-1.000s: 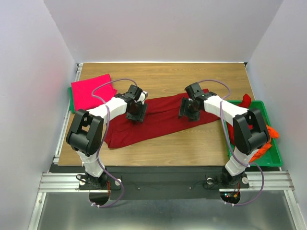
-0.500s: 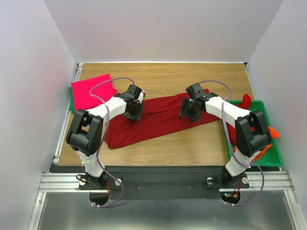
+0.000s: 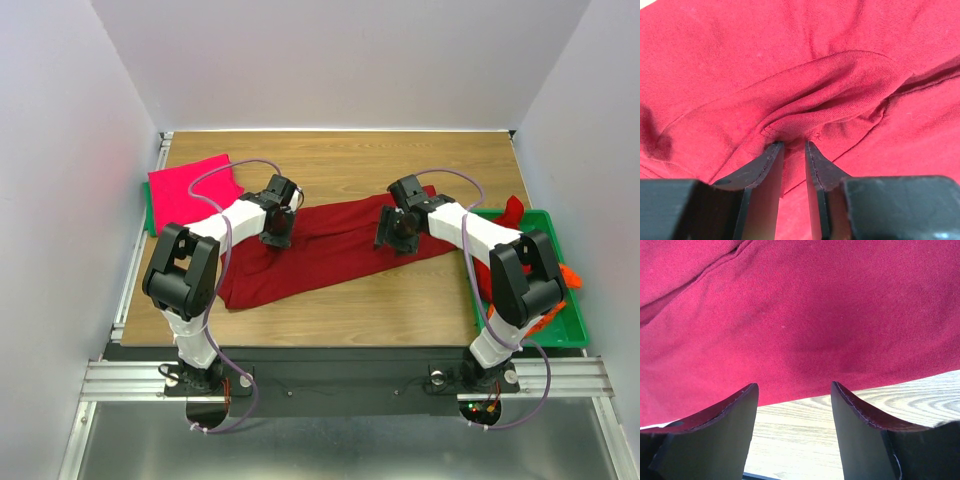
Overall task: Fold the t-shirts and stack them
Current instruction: Fold the tshirt
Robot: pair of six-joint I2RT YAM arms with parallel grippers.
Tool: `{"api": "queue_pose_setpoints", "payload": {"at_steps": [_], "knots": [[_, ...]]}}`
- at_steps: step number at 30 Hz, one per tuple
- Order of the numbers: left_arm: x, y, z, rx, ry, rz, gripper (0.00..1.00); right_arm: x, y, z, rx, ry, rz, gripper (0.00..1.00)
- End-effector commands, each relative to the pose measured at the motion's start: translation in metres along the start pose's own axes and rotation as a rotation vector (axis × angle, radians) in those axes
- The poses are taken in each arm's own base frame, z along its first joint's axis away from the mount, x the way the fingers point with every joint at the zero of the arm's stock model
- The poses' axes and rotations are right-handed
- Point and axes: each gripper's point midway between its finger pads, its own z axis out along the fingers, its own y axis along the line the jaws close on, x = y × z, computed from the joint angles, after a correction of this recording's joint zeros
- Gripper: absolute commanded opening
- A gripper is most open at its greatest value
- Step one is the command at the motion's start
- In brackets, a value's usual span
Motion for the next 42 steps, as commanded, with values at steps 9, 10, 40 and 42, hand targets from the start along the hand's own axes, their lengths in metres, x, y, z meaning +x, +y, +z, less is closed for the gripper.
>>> {"api": "queue_pose_setpoints", "payload": {"at_steps": [9, 10, 40, 42], "knots": [[-0.007, 0.002, -0.006, -0.007, -0.040, -0.002, 0.43, -0.009, 0.013, -0.009, -0.040, -0.040, 0.003, 0.66], [-0.005, 0.002, -0.005, -0.015, -0.035, -0.002, 0.43, -0.008, 0.012, -0.009, -0.038, -0.038, 0.004, 0.66], [0.012, -0.005, 0.009, -0.127, 0.010, 0.072, 0.35, -0.006, 0.015, -0.001, -0.042, -0.012, -0.002, 0.65], [0.013, -0.004, 0.008, -0.130, 0.010, 0.072, 0.29, -0.006, 0.015, -0.001, -0.042, -0.012, -0.003, 0.66]]}}
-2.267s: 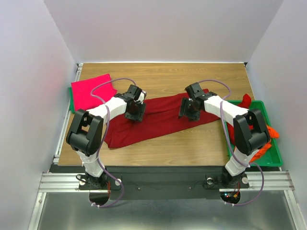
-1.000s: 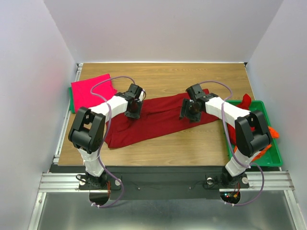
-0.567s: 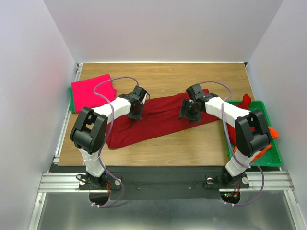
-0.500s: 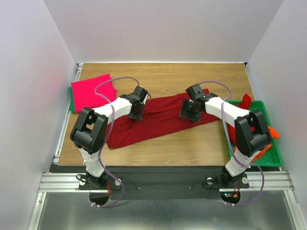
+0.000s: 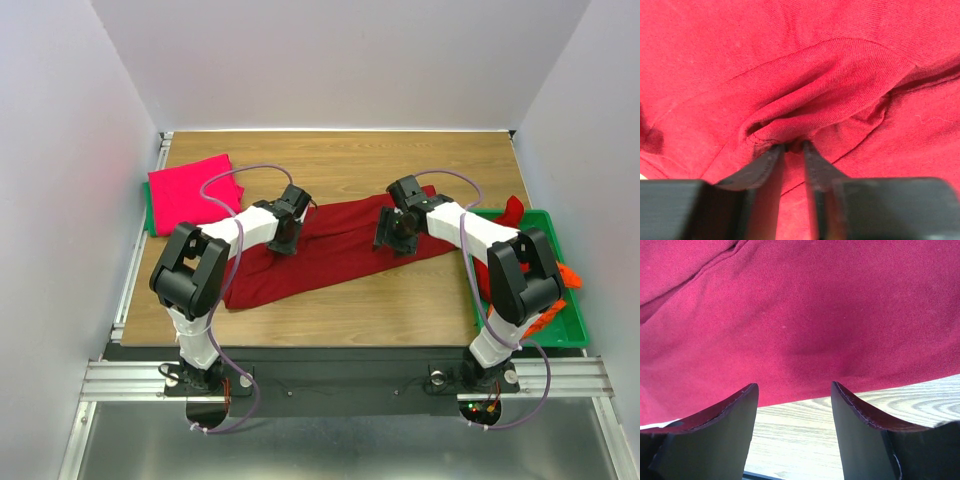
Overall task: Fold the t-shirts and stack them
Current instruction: Fold the tshirt
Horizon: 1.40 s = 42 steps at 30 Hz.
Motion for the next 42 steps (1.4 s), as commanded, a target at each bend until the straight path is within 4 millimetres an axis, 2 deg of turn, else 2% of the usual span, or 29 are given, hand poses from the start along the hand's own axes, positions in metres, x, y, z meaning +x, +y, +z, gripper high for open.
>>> {"api": "queue_pose_setpoints", "payload": {"at_steps": [1, 3, 11, 20, 24, 32, 42], "knots": [[0.000, 0.003, -0.001, -0.027, 0.005, 0.002, 0.25, -0.009, 0.015, -0.005, -0.037, -0.032, -0.006, 0.65], [0.000, 0.004, -0.004, -0.027, -0.001, 0.001, 0.16, -0.010, 0.014, -0.005, -0.036, -0.034, -0.005, 0.65], [-0.012, 0.000, -0.017, 0.003, -0.023, -0.011, 0.00, -0.011, 0.016, -0.005, -0.038, -0.035, -0.005, 0.66], [-0.017, -0.022, -0.045, 0.151, -0.001, -0.022, 0.00, -0.010, 0.016, -0.005, -0.043, -0.031, -0.011, 0.66], [-0.010, -0.045, -0.054, 0.284, 0.038, -0.038, 0.00, -0.008, 0.013, -0.007, -0.039, -0.032, -0.017, 0.66], [0.003, -0.062, -0.056, 0.379, 0.093, -0.058, 0.00, -0.001, 0.006, -0.009, -0.028, -0.029, -0.017, 0.66], [0.000, -0.074, -0.058, 0.444, 0.094, -0.069, 0.00, 0.000, 0.002, -0.013, -0.019, -0.042, -0.016, 0.66]]}}
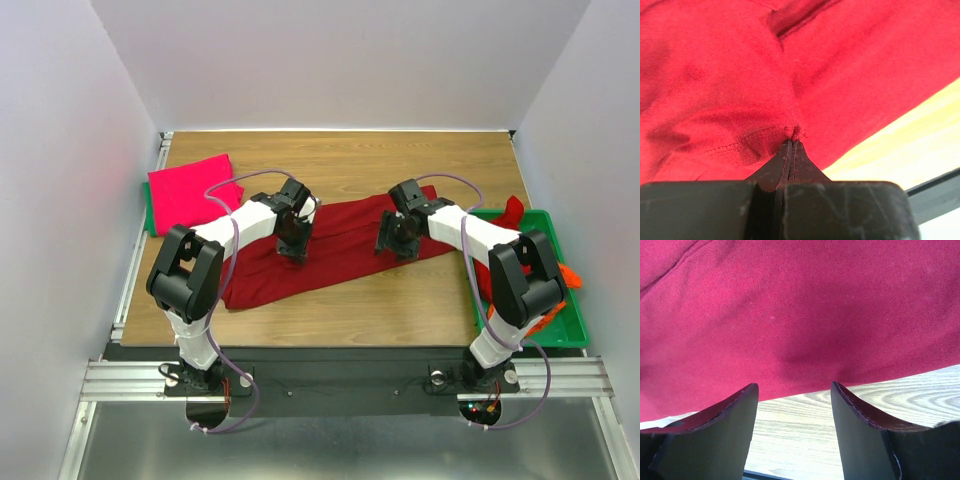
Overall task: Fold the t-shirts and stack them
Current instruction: Fold the tshirt
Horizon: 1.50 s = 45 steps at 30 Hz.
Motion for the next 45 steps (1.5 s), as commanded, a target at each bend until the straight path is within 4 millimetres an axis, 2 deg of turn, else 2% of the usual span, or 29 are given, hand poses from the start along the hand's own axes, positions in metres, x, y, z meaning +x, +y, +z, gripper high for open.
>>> {"api": "queue_pose_setpoints", "payload": {"at_steps": [1, 4, 7, 8, 12, 14, 16, 17, 18, 20, 21, 27, 29, 38, 45], "knots": [[-0.009, -0.018, -0.013, 0.072, -0.027, 0.004, 0.00, -0.010, 0.009, -0.014, -0.030, -0.060, -0.015, 0.66], [-0.010, -0.019, -0.010, 0.083, -0.021, 0.012, 0.03, -0.012, 0.010, -0.015, -0.031, -0.065, -0.015, 0.66], [-0.016, -0.025, -0.013, 0.108, -0.038, 0.026, 0.16, -0.014, 0.012, -0.015, -0.031, -0.065, -0.013, 0.66], [-0.021, -0.026, -0.016, 0.114, -0.051, 0.031, 0.36, -0.015, 0.012, -0.015, -0.033, -0.068, -0.013, 0.66], [-0.040, -0.031, -0.036, 0.118, -0.119, 0.062, 0.77, -0.025, 0.013, -0.020, -0.020, -0.105, -0.014, 0.66], [-0.054, -0.032, -0.049, 0.117, -0.166, 0.064, 0.87, -0.034, 0.018, -0.026, -0.024, -0.135, -0.017, 0.66], [-0.070, -0.020, -0.064, 0.093, -0.231, 0.029, 0.93, -0.040, 0.018, -0.030, -0.019, -0.152, -0.015, 0.66], [-0.079, -0.016, -0.068, 0.085, -0.263, -0.004, 0.95, -0.046, 0.019, -0.033, -0.013, -0.174, -0.013, 0.66], [-0.085, -0.001, -0.071, 0.058, -0.284, -0.056, 0.95, -0.049, 0.019, -0.034, -0.010, -0.184, -0.015, 0.66], [-0.088, 0.014, -0.069, 0.027, -0.285, -0.097, 0.95, -0.056, 0.018, -0.035, 0.003, -0.201, -0.017, 0.66], [-0.086, 0.027, -0.064, -0.006, -0.270, -0.119, 0.96, -0.063, 0.016, -0.035, 0.018, -0.215, -0.024, 0.66], [-0.063, 0.062, -0.046, -0.102, -0.210, -0.160, 0.96, -0.103, -0.003, -0.037, 0.076, -0.276, -0.010, 0.67], [-0.055, 0.075, -0.042, -0.131, -0.200, -0.186, 0.96, -0.117, -0.004, -0.038, 0.086, -0.297, -0.021, 0.67], [-0.028, 0.088, -0.033, -0.162, -0.154, -0.222, 0.97, -0.166, -0.026, -0.023, 0.209, -0.368, -0.025, 0.66], [-0.011, 0.099, -0.027, -0.194, -0.129, -0.247, 0.98, -0.183, -0.040, 0.001, 0.255, -0.378, -0.004, 0.67]]}}
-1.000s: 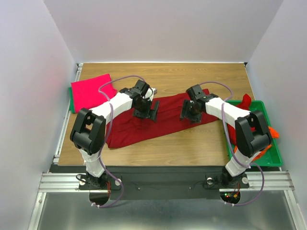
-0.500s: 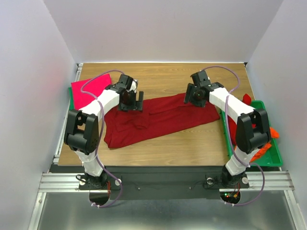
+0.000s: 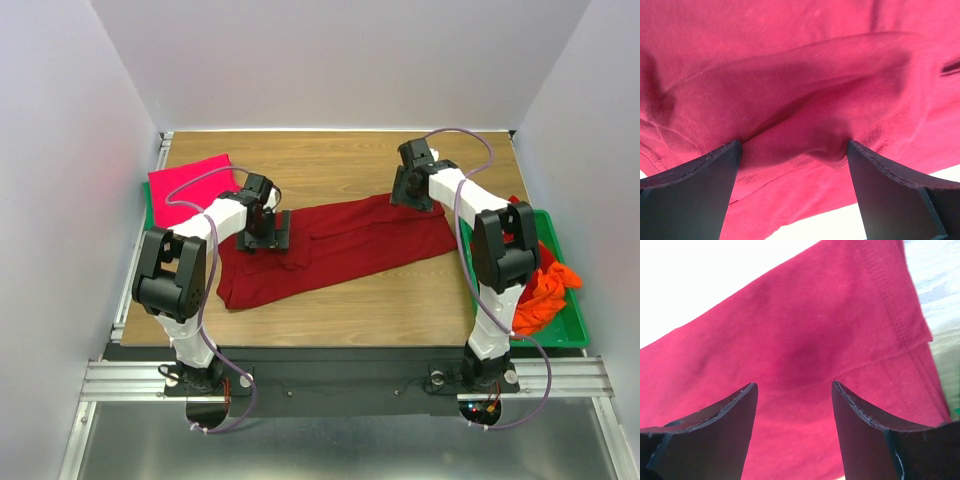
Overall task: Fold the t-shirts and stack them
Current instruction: Fold the tshirt
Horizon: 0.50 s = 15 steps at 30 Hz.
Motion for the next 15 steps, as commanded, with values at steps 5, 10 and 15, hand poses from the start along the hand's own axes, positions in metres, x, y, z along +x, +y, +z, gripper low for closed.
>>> {"api": "queue_pose_setpoints", "payload": {"at_steps": [5, 10, 15], "knots": [[-0.001, 0.011, 0.001, -0.029, -0.043, -0.032, 0.98, -0.013, -0.005, 0.026, 0.033, -0.061, -0.003, 0.67], [-0.003, 0.013, 0.009, -0.040, -0.042, -0.031, 0.98, 0.011, -0.011, 0.042, 0.043, -0.015, -0.016, 0.67], [0.008, 0.016, 0.025, -0.046, -0.004, -0.026, 0.98, 0.041, -0.020, 0.047, 0.047, 0.046, -0.032, 0.67]]}}
